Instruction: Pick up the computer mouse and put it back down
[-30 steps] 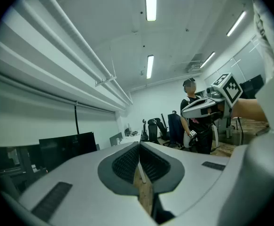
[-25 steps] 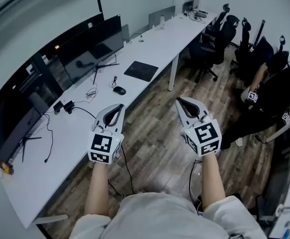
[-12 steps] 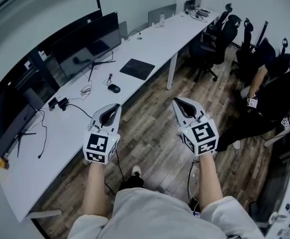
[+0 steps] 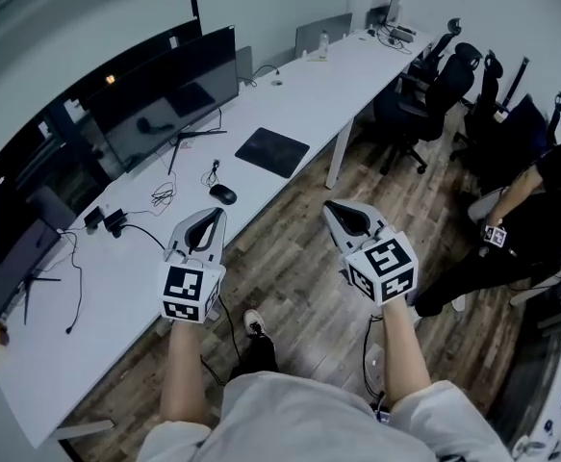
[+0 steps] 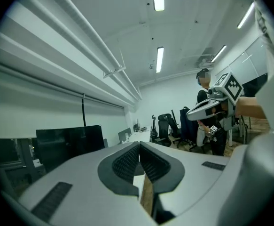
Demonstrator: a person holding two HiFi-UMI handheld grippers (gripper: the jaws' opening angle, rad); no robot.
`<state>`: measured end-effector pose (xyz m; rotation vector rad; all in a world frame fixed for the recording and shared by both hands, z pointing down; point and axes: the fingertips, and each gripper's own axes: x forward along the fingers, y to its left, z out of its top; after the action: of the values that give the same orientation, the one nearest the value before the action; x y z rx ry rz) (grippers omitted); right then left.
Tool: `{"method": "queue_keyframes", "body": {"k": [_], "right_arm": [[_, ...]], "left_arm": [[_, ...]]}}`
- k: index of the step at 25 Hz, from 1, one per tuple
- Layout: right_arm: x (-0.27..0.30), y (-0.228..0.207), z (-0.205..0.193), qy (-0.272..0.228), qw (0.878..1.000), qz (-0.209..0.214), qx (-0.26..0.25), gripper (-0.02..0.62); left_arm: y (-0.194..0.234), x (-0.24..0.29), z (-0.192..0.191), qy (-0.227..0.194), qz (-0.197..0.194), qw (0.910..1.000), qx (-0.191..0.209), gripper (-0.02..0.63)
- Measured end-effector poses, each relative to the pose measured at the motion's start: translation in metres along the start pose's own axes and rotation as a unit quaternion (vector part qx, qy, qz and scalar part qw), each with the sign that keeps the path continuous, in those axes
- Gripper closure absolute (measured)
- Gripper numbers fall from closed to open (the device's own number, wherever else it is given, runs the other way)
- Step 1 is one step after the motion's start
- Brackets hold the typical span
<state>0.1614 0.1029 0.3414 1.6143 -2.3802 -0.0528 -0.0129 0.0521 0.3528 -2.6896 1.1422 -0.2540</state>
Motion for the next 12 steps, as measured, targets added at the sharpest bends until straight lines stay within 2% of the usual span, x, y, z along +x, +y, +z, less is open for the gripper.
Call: {"method": "queue_keyframes", "body": {"k": [5,12], "right_arm": [[0.093,-0.010,0.010,0.018,0.999,0.026,0.000,0.580],[0.222,-0.003,-0.003,0.069,0.994,0.083,-0.004,0.578]], "left_arm": [[0.067,0.042,-0.025,0.018,0.018,0.9996,-0.016,0.586],[0.158,0.091,-0.078,0.050,0.044,0.9966,-0.047,0.586]]}}
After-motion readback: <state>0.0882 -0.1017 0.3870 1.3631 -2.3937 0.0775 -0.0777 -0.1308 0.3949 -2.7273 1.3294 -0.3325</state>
